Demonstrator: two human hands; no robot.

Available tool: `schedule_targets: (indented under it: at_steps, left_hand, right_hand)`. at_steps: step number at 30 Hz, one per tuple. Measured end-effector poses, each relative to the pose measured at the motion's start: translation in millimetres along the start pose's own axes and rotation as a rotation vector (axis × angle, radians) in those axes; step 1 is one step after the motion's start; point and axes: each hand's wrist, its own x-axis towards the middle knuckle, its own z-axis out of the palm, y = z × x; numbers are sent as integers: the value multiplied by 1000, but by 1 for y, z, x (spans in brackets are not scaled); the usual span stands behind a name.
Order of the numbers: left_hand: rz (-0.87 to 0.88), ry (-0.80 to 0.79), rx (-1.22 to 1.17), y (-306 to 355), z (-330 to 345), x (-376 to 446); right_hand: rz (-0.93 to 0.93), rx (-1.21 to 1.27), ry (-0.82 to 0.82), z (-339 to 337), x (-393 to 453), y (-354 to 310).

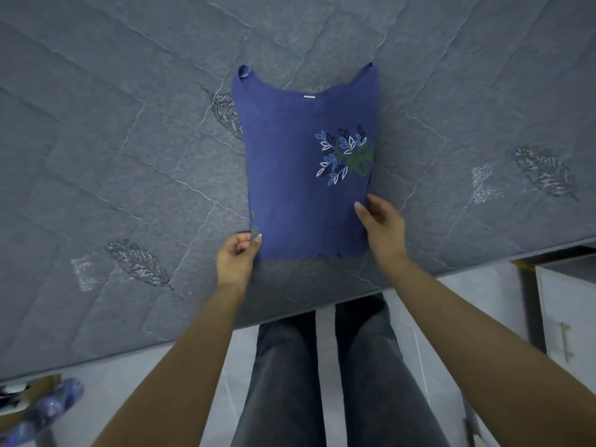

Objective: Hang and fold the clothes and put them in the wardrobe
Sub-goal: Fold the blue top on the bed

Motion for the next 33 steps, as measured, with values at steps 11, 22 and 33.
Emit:
schedule_targets:
  at_steps: [11, 22, 33]
  left_hand:
    - [-29, -102, -18, -19, -32, -7]
    - [142, -148, 169, -36, -45, 1]
    - [126, -92, 106, -8, -29, 15]
  right_hand:
    - [168, 33, -61, 1, -33, 29]
    - [74, -104, 41, -30, -68, 54]
    - [232, 147, 78, -18, -34, 33]
